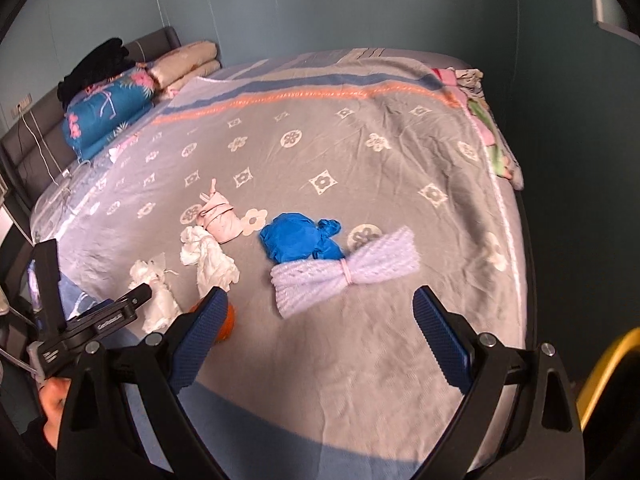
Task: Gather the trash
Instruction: 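Grasp the white tissue bundle with the left tool while the right tool grasps the blue glove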
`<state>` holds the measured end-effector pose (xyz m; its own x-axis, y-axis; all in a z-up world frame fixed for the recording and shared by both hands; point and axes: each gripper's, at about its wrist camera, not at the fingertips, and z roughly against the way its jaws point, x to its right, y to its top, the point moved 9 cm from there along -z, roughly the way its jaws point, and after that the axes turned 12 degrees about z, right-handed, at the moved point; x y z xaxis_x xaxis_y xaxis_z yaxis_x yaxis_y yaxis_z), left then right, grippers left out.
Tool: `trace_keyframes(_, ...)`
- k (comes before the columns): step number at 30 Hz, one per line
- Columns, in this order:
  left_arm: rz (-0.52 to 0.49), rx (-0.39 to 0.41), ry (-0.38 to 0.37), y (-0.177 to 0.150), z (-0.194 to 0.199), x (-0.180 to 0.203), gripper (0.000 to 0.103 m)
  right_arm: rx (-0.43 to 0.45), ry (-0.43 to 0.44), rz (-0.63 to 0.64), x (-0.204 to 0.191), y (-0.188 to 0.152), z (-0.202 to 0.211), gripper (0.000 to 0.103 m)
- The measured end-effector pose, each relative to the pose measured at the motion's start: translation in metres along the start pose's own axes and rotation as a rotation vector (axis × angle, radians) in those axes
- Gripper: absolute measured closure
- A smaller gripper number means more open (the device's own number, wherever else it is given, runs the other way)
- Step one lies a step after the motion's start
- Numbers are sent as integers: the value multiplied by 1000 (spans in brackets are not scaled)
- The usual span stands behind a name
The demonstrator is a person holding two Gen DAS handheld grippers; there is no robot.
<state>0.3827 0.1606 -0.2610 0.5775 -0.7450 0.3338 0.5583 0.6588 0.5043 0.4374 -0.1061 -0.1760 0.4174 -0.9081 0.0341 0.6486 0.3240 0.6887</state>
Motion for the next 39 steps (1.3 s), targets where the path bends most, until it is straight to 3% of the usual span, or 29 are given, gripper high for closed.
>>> trace_keyframes(11,41,-46,32,6,-24,-7,8,-74,-43,80,-13,30,-81,13)
trace_keyframes(19,-24,-66,51,1,-35,2,9,-136,-85,156,-24,44,-134,13)
trace_keyframes(26,-79,-81,83,-5,-42,7,15,-190,-60,151,-30,41,-168,17)
trace_keyframes(29,-94,-78,100,-5,-43,7,20,-219,-58,157,-33,36,-182,27)
trace_keyframes(32,-115,-71,124,-4,-41,7,34,-236,-49,147,-35,32,-190,41)
trace_keyframes(34,-121,-75,122,-4,-38,8,47,-243,-10,111,-38,31,-193,60)
trace_keyframes(39,-148,-86,118,-8,-38,14,66,-249,16,75,-42,32,-193,73)
